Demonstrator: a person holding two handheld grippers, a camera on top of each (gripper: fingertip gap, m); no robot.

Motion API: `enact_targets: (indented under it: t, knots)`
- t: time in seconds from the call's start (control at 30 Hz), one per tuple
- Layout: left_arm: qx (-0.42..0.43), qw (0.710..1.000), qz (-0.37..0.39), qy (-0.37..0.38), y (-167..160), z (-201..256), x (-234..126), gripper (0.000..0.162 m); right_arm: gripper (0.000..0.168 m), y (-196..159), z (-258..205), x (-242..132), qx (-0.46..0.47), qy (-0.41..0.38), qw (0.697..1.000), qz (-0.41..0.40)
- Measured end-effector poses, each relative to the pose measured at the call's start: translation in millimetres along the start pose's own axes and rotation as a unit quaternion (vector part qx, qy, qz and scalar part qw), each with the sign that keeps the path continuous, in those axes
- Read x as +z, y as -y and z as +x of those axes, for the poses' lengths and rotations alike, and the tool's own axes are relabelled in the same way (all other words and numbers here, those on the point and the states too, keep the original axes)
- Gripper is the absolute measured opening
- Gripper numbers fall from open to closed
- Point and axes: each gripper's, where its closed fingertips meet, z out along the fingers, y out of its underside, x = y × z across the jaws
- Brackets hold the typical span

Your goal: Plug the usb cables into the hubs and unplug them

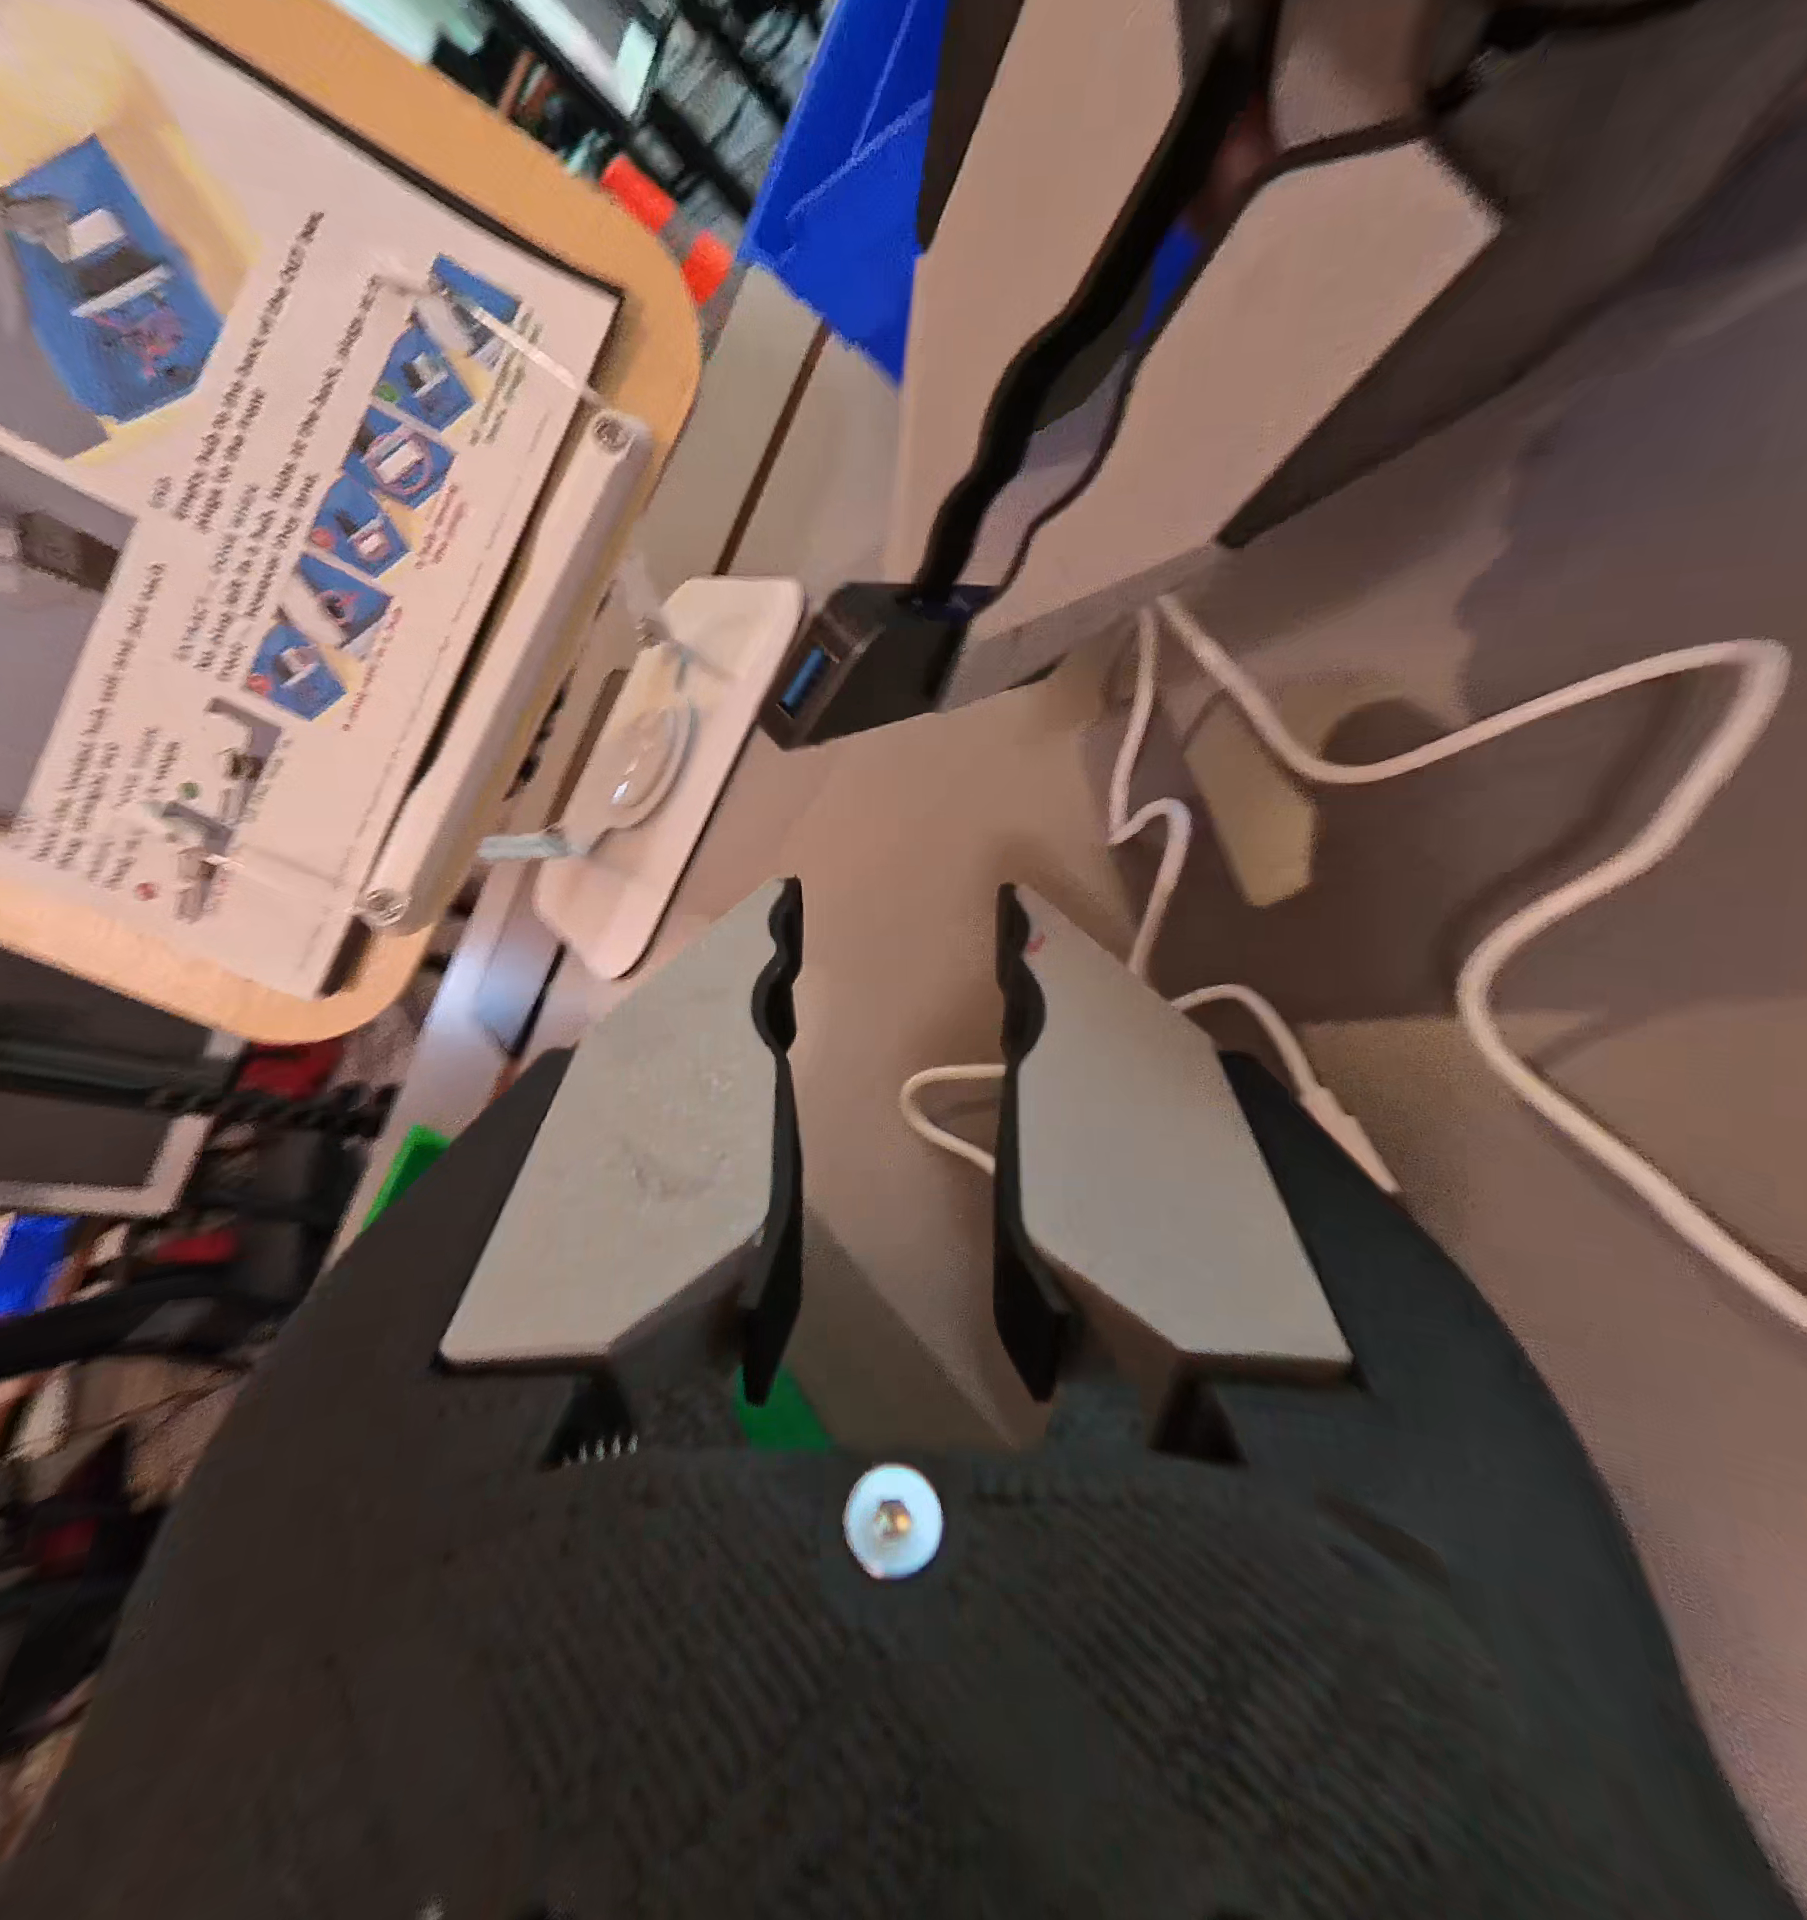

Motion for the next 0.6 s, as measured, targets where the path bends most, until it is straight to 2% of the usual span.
enact_targets:
  t: [0.07,0.2,0.3,0.37,0.43,0.6]
  knots:
    - [0.025,0.999,-0.018,0.023,-5,1,6,0.035,0.007,-2,-8,3,-0.014,0.015,1.000,-0.005]
    - [0.032,0.999,0.003,0.035,-5,7,13,0.033,0.008,-2,-18,4,-0.036,0.033,0.999,-0.007]
    - [-0.001,0.999,0.035,0.014,-4,18,17,0.035,0.008,-3,-24,4,-0.056,0.042,0.997,-0.009]
    - [0.013,1.000,0.028,-0.003,-9,27,19,0.035,0.008,-3,-27,4,-0.063,0.049,0.997,-0.010]
    - [0.026,0.999,0.026,0.017,-12,24,19,0.035,0.008,-3,-31,4,-0.073,0.058,0.996,-0.012]
    - [0.016,0.999,0.045,0.011,-16,24,17,0.035,0.008,-6,-45,4,-0.112,0.081,0.990,-0.021]
